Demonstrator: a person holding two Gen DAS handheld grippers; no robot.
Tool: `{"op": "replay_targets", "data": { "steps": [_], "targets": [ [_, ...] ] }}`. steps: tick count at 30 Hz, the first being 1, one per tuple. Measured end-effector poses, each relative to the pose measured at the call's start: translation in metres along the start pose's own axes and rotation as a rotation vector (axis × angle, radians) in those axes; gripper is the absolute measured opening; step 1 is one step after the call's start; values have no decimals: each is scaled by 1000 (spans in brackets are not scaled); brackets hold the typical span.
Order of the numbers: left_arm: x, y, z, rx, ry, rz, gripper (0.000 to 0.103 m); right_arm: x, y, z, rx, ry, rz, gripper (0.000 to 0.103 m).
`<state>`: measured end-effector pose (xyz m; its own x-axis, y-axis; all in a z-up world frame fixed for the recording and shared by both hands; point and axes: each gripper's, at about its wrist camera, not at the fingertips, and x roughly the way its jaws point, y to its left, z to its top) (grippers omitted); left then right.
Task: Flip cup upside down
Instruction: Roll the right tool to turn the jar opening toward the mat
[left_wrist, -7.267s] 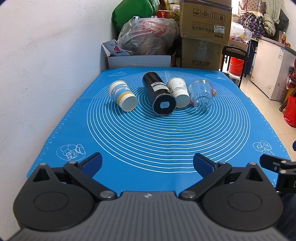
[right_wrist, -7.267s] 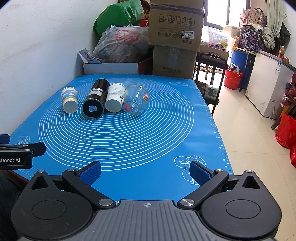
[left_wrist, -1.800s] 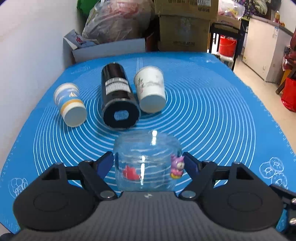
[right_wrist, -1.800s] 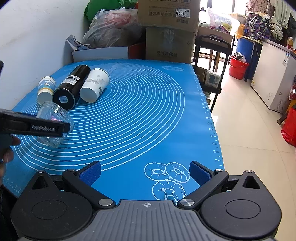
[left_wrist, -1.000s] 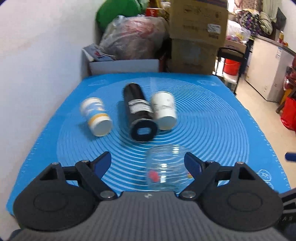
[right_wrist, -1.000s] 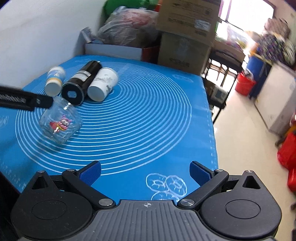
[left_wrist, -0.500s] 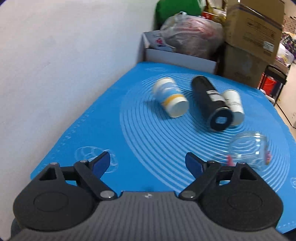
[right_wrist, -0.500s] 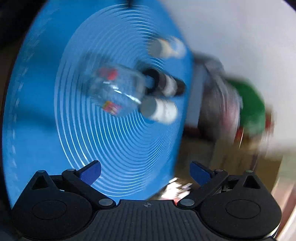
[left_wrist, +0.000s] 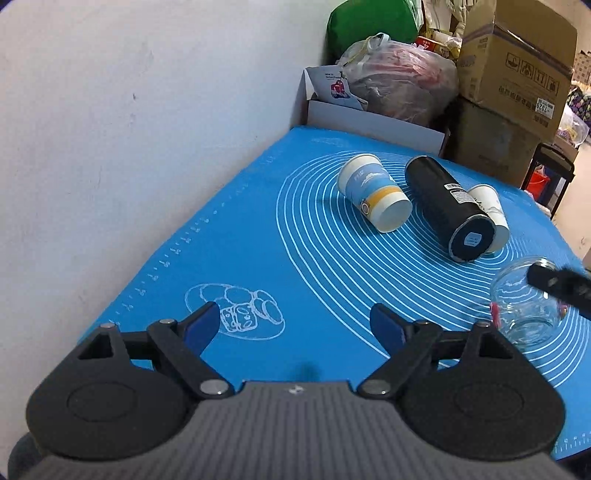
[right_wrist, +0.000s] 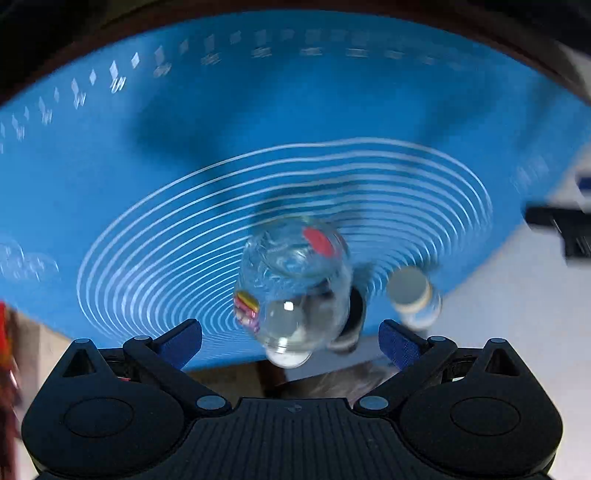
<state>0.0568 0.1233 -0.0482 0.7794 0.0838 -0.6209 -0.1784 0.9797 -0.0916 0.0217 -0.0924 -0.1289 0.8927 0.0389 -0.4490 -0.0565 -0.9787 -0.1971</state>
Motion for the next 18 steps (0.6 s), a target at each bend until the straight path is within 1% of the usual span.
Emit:
{"op": "replay_targets", "data": {
  "steps": [2,7,8,10,12,14,18],
  "targets": [
    [1,3,-1,-8,-6,-3,88,6,-2,3,-54,-24,20,103],
    [7,10,0,-29,2,-11,88,25,-10,13,-110,-67,35,102],
    [8,10,0,-31,4,-13,88,28,-12,14,-123,-77,36,99],
    [10,11,0,-31,9,-14,88,34,-16,12,-143,-101,43,98],
    [12,11,-1,-31,12,-18,88,38,-18,14,-152,-108,55,88],
    [14,12,-1,-33,15,-18,88,43,-17,15,-165,-110,70,82],
    [17,13,-1,-40,23,-17,88,47,-18,11,-138,-144,93,81]
  ]
}}
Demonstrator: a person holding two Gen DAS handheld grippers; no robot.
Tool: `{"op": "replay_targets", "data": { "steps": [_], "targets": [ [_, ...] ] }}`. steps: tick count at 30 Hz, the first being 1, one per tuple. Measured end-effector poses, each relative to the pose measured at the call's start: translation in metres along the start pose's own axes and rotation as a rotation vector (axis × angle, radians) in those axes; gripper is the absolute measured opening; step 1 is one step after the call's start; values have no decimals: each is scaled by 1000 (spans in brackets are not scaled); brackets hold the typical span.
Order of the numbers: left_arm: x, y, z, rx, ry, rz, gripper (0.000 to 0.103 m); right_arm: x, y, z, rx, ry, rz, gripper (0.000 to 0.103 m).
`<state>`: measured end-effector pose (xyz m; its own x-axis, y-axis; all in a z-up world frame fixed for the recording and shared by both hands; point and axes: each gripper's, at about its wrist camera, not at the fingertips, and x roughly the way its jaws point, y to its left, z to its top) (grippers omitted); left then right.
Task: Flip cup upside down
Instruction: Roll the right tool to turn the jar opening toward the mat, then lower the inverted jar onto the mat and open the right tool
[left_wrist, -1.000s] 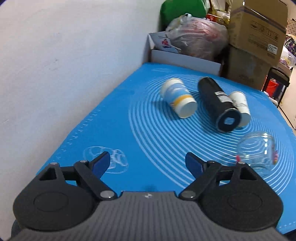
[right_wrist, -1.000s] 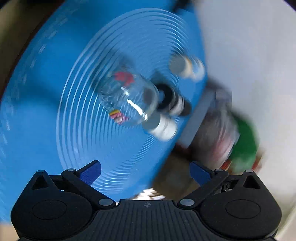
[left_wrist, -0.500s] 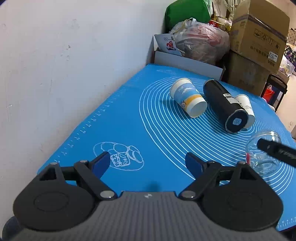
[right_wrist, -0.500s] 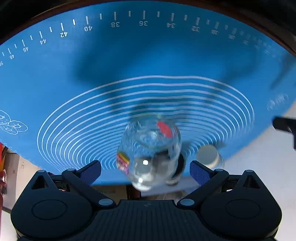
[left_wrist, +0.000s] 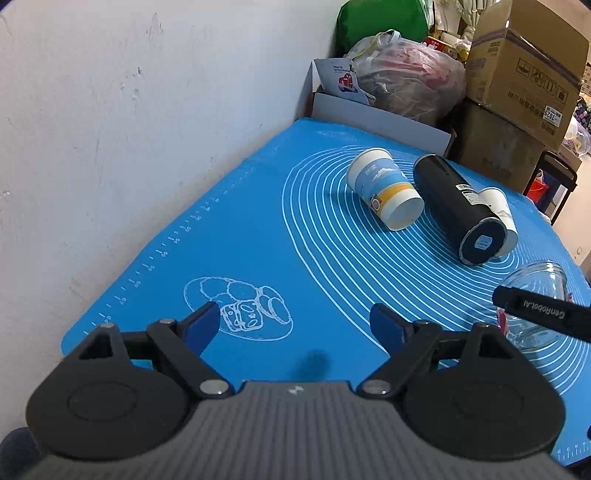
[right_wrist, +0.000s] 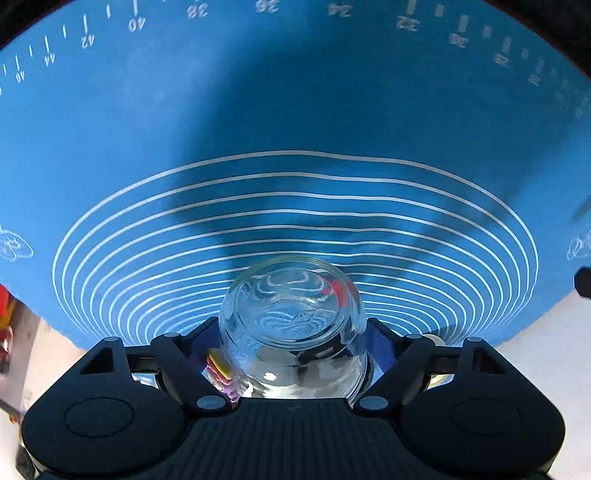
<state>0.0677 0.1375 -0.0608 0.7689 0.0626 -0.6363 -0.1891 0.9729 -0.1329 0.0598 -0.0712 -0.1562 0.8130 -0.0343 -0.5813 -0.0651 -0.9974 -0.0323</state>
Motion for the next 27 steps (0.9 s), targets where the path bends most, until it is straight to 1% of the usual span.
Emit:
{"op": "replay_targets", "data": {
  "steps": [3,6,8,11,12,13,14,18,19,21,22,23,27],
  "targets": [
    [1,0,0,-1,5,0,88,-1,-1,-1,9,-22,3,79],
    [1,0,0,1,6,1,88,-2,-2,-3,61,-35,5,78],
    [1,-1,0,0,8,1,88,-3,-5,-6,153,-58,20,78],
    [2,-2,0,5,10,2,88,-6,-18,-14,383,-106,68,78],
    [1,-3,0,7,9,3,88,-7,-23,-18,476,-124,78,78],
    [1,-3,1,10,7,4,88,-7,-30,-26,596,-149,84,78],
    [1,-4,1,13,6,5,88,-6,-36,-39,695,-170,88,78],
    [0,-9,3,24,2,10,88,-4,-45,-70,1133,-247,134,78],
    [0,-10,4,28,1,10,88,-4,-44,-78,1260,-275,149,78],
    [0,-14,6,39,-4,12,88,4,-29,-102,1497,-318,175,78],
    [0,-17,7,46,-8,12,88,5,-24,-118,1677,-368,206,78],
    [0,-19,8,51,-11,13,88,8,-13,-131,1824,-419,234,78],
    [1,-31,11,76,-15,10,88,15,33,-148,2252,-527,268,77]
  ]
}}
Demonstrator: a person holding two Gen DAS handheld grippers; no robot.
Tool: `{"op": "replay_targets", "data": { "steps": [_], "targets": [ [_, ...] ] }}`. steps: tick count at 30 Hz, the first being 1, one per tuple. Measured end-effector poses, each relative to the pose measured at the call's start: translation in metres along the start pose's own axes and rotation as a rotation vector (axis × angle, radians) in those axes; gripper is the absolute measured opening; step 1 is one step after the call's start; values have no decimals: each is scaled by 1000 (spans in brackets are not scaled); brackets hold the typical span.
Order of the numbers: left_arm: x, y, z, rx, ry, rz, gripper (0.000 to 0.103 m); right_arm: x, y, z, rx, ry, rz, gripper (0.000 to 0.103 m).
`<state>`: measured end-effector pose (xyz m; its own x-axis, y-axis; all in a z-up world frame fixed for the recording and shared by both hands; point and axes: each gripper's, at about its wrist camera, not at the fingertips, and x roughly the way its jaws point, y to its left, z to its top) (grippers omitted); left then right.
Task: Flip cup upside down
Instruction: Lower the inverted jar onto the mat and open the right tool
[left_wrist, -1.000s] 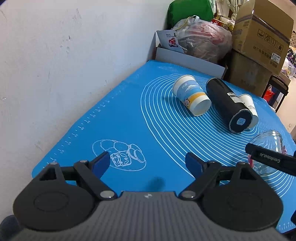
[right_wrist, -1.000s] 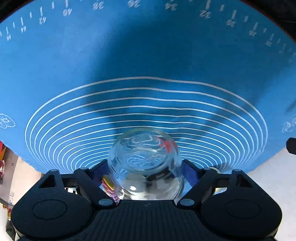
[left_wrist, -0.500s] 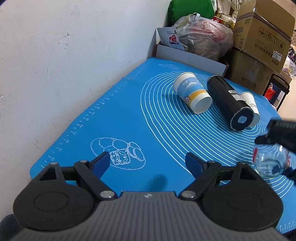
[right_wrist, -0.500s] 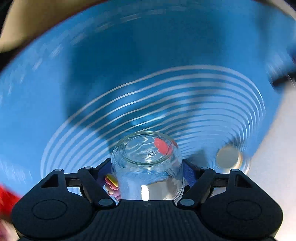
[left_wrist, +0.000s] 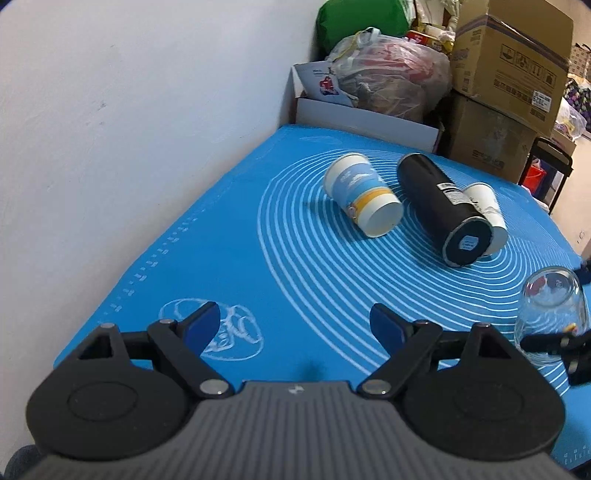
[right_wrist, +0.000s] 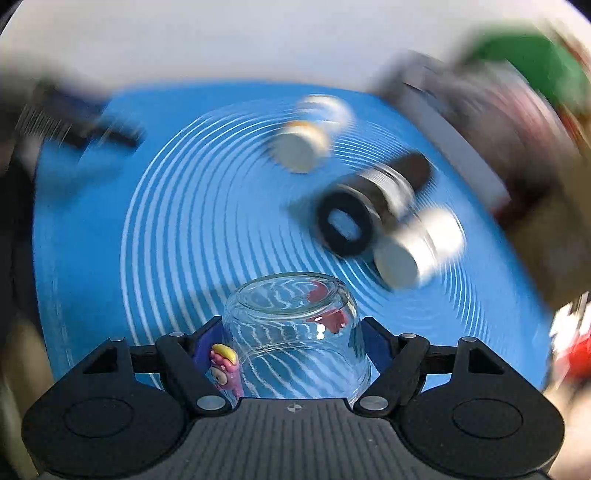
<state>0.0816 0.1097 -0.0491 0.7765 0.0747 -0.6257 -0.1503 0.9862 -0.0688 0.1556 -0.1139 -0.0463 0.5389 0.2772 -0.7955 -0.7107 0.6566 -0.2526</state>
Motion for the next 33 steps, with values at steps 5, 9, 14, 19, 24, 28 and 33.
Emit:
{"op": "replay_targets", "data": {
  "steps": [5,9,14,19,24,28,33],
  "targets": [
    [0,-18,3,34,0,-24,88,-7,-28,-43,434,-183,26,77],
    [-3,-34,2,54,-3,-42,88,-20,-16,-74,550,-291,-20,77],
    [-5,-47,-2,81,8,-47,88,-18,4,-88,544,-334,-97,76],
    [-12,-55,-7,96,20,-50,88,-22,6,-90,541,-332,-117,77],
    [-28,-64,-9,111,7,-59,88,-46,9,-93,535,-367,-122,103],
    [-44,-74,-12,133,4,-68,90,-72,10,-99,581,-340,-135,103],
    [-67,-86,-19,148,10,-56,94,-100,19,-106,649,-239,-227,103]
  ]
}}
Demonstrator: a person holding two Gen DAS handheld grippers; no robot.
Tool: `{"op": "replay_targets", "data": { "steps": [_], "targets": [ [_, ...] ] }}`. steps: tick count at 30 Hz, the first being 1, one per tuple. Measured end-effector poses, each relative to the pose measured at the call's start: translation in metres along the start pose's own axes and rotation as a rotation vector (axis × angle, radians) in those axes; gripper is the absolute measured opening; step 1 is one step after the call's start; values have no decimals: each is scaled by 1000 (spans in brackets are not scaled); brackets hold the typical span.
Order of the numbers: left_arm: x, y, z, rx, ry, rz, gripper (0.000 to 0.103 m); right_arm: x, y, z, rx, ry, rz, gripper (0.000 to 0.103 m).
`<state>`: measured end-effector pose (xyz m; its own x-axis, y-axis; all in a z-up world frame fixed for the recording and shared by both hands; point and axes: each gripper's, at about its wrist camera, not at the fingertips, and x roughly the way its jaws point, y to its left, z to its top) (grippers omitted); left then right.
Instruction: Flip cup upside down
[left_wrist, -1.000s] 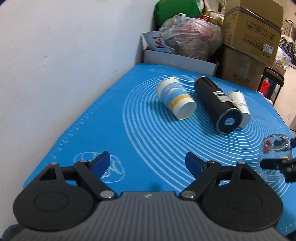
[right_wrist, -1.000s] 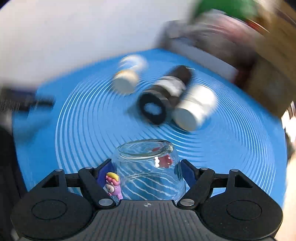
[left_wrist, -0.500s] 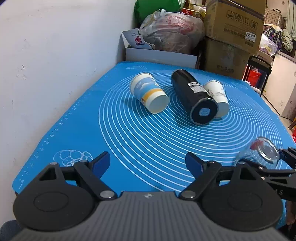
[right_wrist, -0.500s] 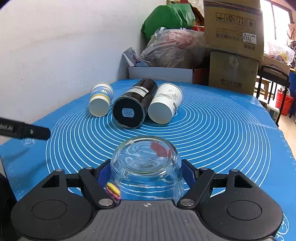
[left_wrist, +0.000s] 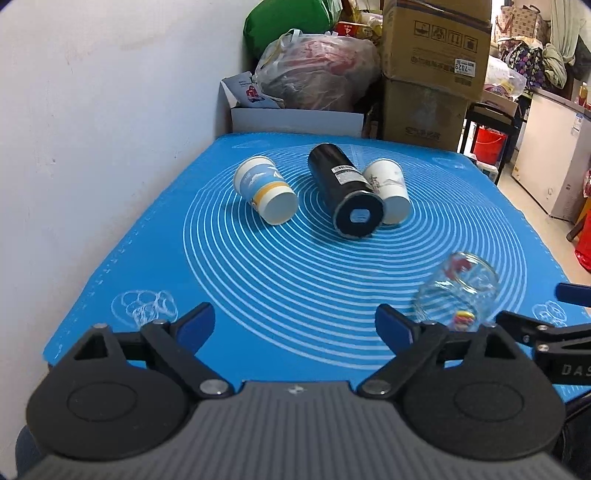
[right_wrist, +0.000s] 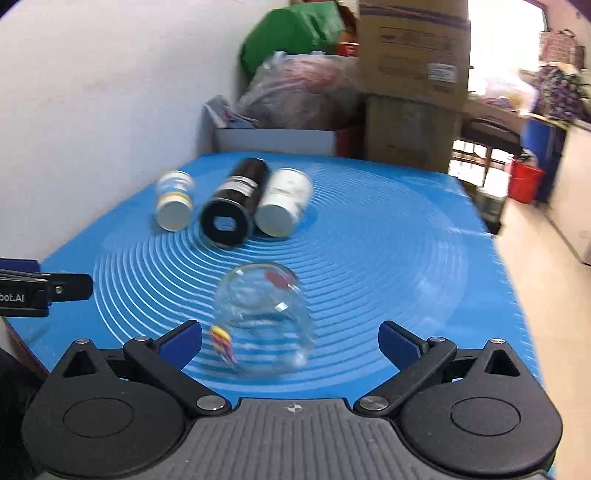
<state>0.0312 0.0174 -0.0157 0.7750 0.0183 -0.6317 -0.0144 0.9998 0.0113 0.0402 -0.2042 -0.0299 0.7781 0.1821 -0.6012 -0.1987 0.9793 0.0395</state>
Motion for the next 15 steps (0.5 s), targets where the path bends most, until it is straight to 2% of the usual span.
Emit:
{"op": "replay_targets", "data": {
  "steps": [9,15],
  "targets": [
    [-38,-17,-21,50,28,-38,94,-63,-2,-17,87,33,-114,103],
    [-54,-23,-31,90,27,-59,94,-81,1,-27,112,69,-117,103]
  ]
}}
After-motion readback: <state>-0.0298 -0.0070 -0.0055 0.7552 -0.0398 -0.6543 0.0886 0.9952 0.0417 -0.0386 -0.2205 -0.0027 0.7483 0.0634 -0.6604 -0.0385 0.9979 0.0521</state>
